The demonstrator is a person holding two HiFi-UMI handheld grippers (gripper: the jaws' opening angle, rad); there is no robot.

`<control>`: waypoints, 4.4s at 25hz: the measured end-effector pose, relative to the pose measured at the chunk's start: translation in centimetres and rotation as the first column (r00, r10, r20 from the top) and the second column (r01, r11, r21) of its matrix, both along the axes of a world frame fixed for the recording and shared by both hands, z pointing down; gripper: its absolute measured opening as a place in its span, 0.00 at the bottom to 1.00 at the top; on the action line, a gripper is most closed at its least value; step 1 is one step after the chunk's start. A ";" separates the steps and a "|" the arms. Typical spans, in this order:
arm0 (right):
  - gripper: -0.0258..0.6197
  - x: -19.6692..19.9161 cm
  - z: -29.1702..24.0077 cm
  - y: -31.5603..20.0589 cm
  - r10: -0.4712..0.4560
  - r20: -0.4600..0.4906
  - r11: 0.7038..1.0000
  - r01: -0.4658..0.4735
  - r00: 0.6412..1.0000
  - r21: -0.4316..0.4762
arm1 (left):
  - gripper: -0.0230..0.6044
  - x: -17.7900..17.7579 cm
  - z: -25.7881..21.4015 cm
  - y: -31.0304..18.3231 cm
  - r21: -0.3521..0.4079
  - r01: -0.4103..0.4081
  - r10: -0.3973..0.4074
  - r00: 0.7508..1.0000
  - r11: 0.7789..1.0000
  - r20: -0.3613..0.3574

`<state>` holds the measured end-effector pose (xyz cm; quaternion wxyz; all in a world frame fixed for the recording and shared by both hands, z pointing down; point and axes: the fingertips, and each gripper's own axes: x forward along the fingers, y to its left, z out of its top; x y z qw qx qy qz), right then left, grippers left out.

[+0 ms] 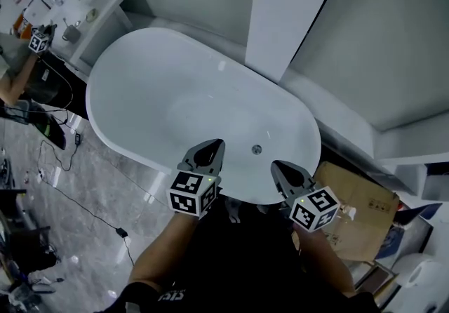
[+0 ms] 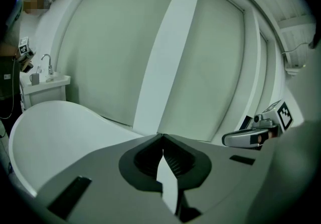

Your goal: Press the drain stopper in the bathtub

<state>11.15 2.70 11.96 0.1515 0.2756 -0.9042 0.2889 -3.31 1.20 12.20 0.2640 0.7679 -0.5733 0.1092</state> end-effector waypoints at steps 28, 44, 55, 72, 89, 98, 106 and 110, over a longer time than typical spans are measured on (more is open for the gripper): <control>0.06 -1.8 18.0 -6.2 0.097 -0.183 0.967 -0.136 0.978 -0.216 | 0.06 -1.4 17.7 -7.9 -0.132 -0.208 0.209 0.978 0.969 -0.003; 0.06 -2.9 41.1 -10.9 0.160 -0.251 0.916 -0.238 0.955 -0.324 | 0.06 -0.4 37.4 -11.8 -0.256 -0.336 0.347 0.938 0.906 -0.004; 0.06 -0.4 53.3 -8.4 0.198 -0.312 0.884 -0.307 0.929 -0.352 | 0.06 1.2 46.9 -10.9 -0.312 -0.408 0.437 0.899 0.858 0.027; 0.06 1.4 68.4 -10.5 0.139 -0.399 0.893 -0.289 0.906 -0.345 | 0.06 4.4 61.7 -11.3 -0.396 -0.448 0.492 0.871 0.802 0.012; 0.06 3.8 81.2 -10.8 0.075 -0.562 0.889 -0.311 0.823 -0.337 | 0.06 4.3 73.3 -10.8 -0.481 -0.469 0.531 0.848 0.741 -0.009; 0.06 5.4 84.9 -10.3 0.092 -0.630 0.892 -0.345 0.771 -0.293 | 0.06 5.1 76.4 -9.9 -0.500 -0.488 0.554 0.832 0.716 -0.019; 0.07 5.8 86.1 -11.3 0.030 -0.648 0.895 -0.309 0.761 -0.322 | 0.06 5.9 77.2 -9.7 -0.515 -0.484 0.552 0.833 0.707 -0.026; 0.07 5.3 86.4 -11.1 -0.019 -0.709 0.911 -0.280 0.705 -0.302 | 0.06 5.9 77.9 -9.6 -0.538 -0.464 0.533 0.846 0.704 -0.032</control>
